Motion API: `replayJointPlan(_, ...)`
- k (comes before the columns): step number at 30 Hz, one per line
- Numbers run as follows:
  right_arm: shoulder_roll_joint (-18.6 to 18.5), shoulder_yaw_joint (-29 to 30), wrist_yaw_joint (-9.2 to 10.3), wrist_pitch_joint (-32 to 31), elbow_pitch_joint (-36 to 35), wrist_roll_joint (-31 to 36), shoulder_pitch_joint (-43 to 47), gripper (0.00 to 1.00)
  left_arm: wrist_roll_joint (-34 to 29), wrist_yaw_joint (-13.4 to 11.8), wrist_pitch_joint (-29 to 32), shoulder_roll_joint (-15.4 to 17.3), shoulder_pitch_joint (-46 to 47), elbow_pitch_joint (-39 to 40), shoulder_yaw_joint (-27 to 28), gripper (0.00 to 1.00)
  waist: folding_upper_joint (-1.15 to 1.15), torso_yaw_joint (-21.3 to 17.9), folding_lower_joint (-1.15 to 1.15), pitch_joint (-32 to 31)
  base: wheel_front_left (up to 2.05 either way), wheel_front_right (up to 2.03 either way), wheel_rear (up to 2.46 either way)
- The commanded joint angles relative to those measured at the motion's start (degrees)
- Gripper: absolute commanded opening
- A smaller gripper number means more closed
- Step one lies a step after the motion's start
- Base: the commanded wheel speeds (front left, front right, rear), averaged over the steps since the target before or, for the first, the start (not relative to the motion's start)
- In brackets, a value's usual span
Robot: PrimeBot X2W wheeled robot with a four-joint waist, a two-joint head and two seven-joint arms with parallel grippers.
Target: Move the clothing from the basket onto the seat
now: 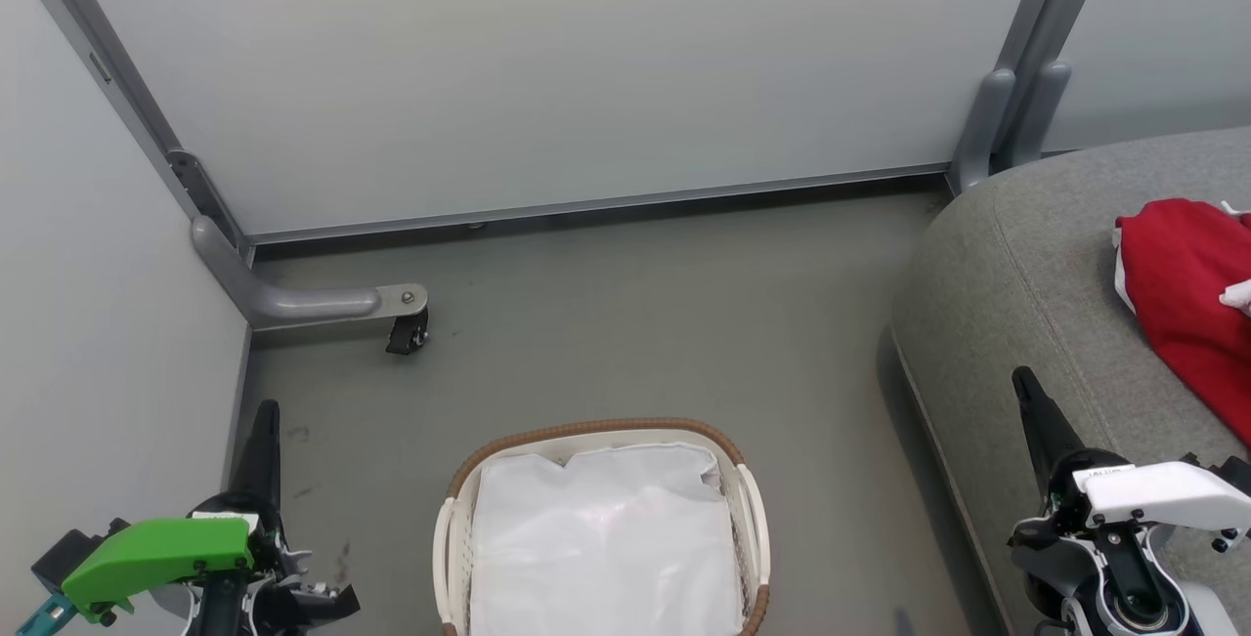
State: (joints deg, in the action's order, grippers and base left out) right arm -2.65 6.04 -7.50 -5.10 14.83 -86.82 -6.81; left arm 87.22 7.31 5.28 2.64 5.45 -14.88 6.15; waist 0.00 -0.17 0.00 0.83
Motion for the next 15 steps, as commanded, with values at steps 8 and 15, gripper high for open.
replayJointPlan(8, -0.37, 0.49, 0.02, -1.17, -0.78, -4.07, 0.78, 0.00, 3.80, 0.30, 1.04, 0.41, 1.21, 0.80, 0.44, 0.00, 0.00, 0.11, 0.00, -0.41, 0.00, 0.00, 0.00)
replayJointPlan(15, -0.38, 0.63, 0.02, -1.60, -0.98, -5.67, 0.95, 0.00, 5.28, 0.32, 1.48, 0.42, 1.22, 0.94, 0.51, 0.00, 0.00, 0.17, 0.00, -0.66, 0.00, 0.00, 0.00)
